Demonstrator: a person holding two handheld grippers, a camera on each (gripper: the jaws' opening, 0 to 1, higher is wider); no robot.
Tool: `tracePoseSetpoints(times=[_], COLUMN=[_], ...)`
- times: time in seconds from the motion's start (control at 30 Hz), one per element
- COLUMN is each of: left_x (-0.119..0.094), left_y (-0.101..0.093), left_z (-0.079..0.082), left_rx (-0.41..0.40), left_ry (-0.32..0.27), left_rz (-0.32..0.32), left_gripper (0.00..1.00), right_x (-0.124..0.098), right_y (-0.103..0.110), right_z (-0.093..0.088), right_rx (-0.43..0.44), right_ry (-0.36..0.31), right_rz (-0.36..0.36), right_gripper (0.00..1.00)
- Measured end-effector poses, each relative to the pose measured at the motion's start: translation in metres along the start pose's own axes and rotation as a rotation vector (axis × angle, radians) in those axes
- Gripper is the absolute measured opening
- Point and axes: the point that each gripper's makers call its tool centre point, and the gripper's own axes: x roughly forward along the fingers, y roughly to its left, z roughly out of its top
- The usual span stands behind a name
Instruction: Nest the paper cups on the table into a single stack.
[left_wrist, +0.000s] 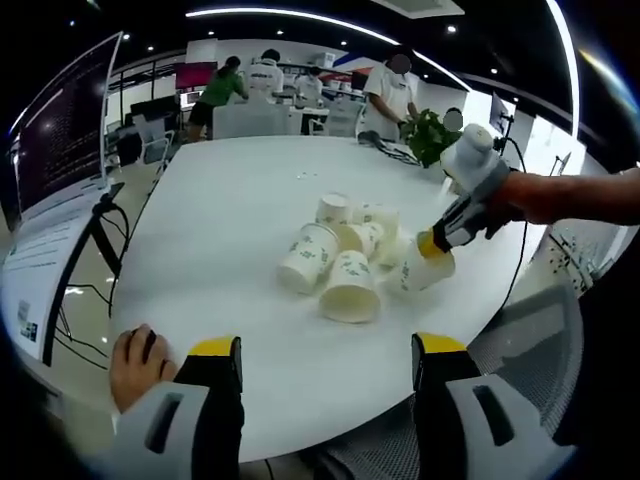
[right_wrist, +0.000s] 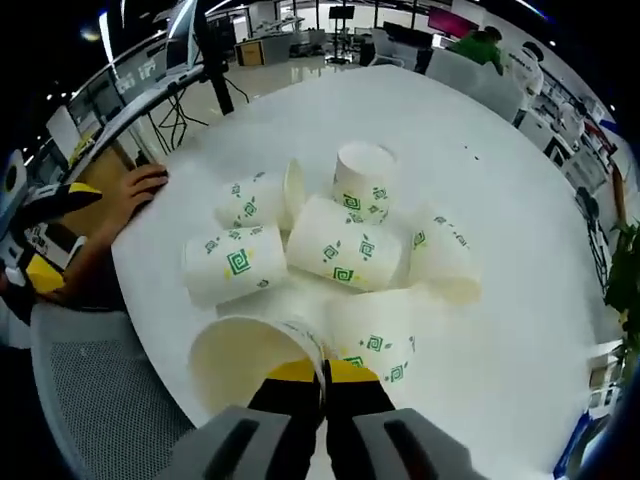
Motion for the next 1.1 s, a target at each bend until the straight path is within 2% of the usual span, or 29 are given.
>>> tracePoseSetpoints(times=[0.27,0.43,0.7,0.87,1.0,1.1], left_x=[-0.001,-0.002,-0.004,-0.005,-0.005,-0.004], left_y=[0.000,0.003,0.006,0.006,0.006,0.005], left_z=[-0.001,-0.002,-0.003,-0.005,-0.005,-0.004], left_rx=[-0.002,-0.006,-0.010,-0.011,-0.010,-0.008], left_ry=[0.002,0.002,0.006,0.011,0.012,0.014], left_rz=[0.001,0.006,0.015,0.018,0.018,0.018], left_gripper=[0.68,0.68,0.68,0.68,0.68,0.68], right_x=[0.004,0.011,0.016,0.020,0.009,0.011], right_y=[0.007,0.010,0.010,0.009,0.014,0.013], right_z=[0.008,0.005,0.002,0.006,0.005,0.005], right_rx=[-0.028,-0.025,-0.027,-0.013,0.021,0.030], right_ry=[0.065,0.125,0.139,0.121,0.090,0.084], right_rz=[0.038,0.072,0.080,0.101,0.117,0.131], right_gripper=[0.00,0.00,0.00,0.06,0.09,0.15])
